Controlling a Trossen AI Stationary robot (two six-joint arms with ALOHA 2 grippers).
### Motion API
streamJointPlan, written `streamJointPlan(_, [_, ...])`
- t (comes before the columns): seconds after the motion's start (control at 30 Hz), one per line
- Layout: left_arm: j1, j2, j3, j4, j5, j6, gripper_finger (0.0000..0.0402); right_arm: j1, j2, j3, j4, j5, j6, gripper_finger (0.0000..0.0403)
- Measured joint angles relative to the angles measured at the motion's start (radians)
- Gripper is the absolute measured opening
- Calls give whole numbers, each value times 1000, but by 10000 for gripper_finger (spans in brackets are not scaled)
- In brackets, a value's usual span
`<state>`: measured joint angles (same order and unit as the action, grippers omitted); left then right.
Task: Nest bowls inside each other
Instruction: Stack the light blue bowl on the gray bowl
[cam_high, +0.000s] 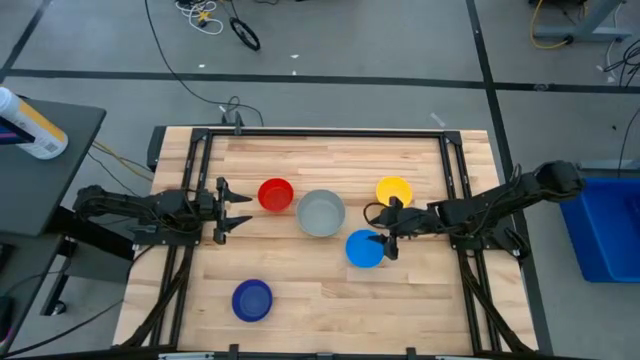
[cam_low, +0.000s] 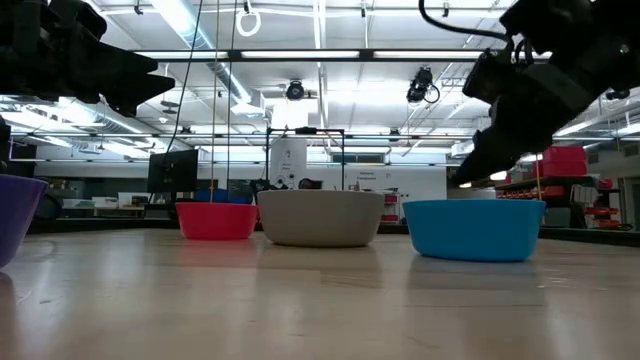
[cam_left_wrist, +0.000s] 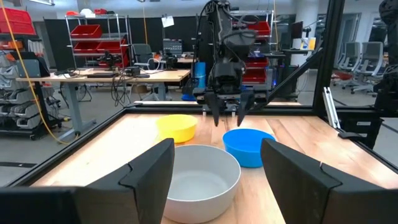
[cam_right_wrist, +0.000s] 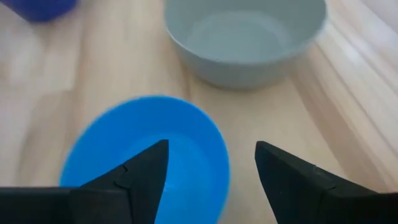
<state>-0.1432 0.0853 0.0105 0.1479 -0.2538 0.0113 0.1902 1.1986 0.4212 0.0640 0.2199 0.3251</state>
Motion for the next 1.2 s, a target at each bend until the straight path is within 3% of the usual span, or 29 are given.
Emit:
streamJointPlan(0.43, [0, 0, 0, 0, 3, 4, 247, -14, 0, -1, -20, 7, 26, 243])
streamJointPlan(1.2, [0, 0, 0, 0, 4, 4, 247, 3, 56, -108, 178, 24, 109, 240])
